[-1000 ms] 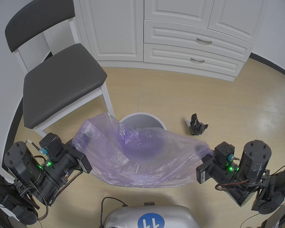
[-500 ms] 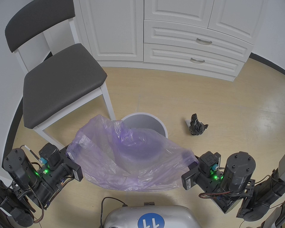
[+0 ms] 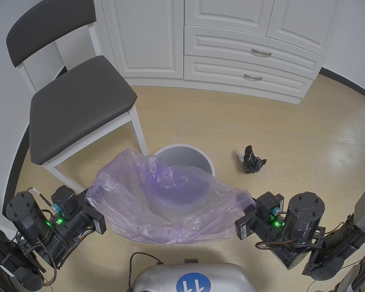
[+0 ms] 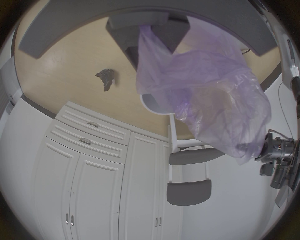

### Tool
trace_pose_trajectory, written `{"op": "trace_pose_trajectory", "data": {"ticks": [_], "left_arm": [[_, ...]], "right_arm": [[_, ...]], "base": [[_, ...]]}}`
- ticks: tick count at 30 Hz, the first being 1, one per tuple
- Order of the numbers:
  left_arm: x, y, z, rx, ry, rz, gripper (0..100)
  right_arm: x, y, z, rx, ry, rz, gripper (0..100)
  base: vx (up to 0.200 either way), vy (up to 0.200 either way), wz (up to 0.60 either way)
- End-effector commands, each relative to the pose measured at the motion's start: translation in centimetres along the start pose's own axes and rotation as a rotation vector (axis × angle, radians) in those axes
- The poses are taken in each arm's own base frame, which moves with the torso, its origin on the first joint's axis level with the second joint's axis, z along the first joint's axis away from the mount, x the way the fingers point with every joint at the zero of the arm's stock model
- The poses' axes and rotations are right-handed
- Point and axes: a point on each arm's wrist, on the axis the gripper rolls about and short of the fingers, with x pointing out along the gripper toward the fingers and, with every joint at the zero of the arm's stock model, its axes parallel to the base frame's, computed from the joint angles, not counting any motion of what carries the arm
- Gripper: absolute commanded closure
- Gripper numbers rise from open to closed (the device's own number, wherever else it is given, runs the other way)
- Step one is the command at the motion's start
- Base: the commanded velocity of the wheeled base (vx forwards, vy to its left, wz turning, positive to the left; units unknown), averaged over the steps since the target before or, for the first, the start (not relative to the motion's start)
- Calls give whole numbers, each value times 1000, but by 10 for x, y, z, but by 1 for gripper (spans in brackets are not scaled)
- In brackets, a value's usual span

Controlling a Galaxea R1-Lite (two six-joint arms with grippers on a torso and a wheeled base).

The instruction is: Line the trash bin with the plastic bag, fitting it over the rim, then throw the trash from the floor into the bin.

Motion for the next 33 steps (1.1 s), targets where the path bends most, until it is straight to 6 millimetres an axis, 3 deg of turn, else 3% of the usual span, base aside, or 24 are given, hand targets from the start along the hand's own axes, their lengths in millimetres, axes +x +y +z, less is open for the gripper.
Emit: {"op": "trace_pose_trajectory", "data": {"ticks": [1,12,22,33], "left_arm": [[0,-1,-1,1,6,-5,100],[11,-5,-14,8,71,-10,100],[11,-5,-15,10,74,-11,100],[5,0,-6,0,33,8,100]], "right_arm": [[5,-9,1,11,-3,-37,100],[1,-34,13,53,-37,-104,100],[4,-29,0,27,10,-84,100],[-7,-35,14,49,-45,-88,100]], "base": [[0,0,0],[0,0,0],[0,0,0],[0,0,0]]}}
